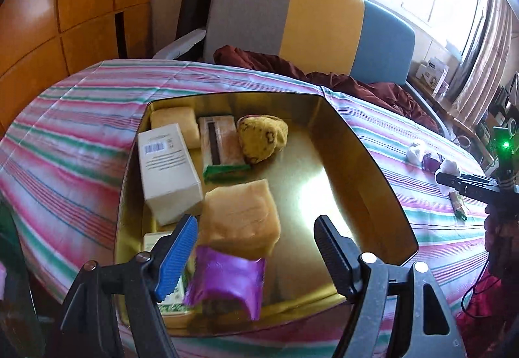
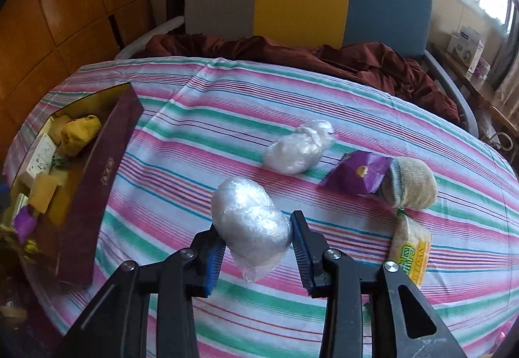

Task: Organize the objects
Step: 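Carry white plastic bundle into gold tray and open right tool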

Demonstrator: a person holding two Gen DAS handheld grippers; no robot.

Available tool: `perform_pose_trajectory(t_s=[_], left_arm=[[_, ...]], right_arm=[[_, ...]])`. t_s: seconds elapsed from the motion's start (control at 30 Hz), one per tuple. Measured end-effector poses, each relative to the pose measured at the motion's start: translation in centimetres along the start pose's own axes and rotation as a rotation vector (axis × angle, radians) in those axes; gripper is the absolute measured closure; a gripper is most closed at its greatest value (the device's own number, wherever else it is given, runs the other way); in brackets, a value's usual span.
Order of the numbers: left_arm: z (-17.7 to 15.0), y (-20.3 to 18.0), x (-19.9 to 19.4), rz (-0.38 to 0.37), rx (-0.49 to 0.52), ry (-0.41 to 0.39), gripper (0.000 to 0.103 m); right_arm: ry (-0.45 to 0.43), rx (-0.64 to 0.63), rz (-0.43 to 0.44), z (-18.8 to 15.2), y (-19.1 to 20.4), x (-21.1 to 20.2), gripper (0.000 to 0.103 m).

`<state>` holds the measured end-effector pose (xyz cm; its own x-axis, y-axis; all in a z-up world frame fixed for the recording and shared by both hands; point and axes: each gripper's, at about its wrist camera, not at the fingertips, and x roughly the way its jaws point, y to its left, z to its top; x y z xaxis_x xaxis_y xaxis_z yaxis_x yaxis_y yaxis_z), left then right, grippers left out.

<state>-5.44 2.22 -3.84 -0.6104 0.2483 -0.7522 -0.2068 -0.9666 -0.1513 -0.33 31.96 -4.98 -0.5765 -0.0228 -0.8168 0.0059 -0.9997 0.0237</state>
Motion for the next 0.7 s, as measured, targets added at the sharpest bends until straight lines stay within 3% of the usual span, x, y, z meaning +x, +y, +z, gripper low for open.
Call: perform_pose_trajectory(t_s=[0.13,0.37,0.57,0.7], left_arm=[[-0.4,0.8,-0.7,0.004,-0.001,-0.021,0.033],[-1.0,1.6,-1.7,-0.007,-0.004,-0.047,0.034],[-1.4,3.1,-1.4,-0.010,-0.056,-0.022,0.034],[-1.8,3.7,-1.4,-0.028,-0.073,-0.021,0.034]], right_arm=[[-0.032,-0.009,0.091,0.6,4.0,-1.6,0.064],[-0.084,-0.134,0.251,4.2,14.6,-3.4,0.064],[0.005,-0.227,0.273,5.9,22.4,1.0,0.064],[0.106,-0.195,0.253,6.4,24.6,5.7,0.062]])
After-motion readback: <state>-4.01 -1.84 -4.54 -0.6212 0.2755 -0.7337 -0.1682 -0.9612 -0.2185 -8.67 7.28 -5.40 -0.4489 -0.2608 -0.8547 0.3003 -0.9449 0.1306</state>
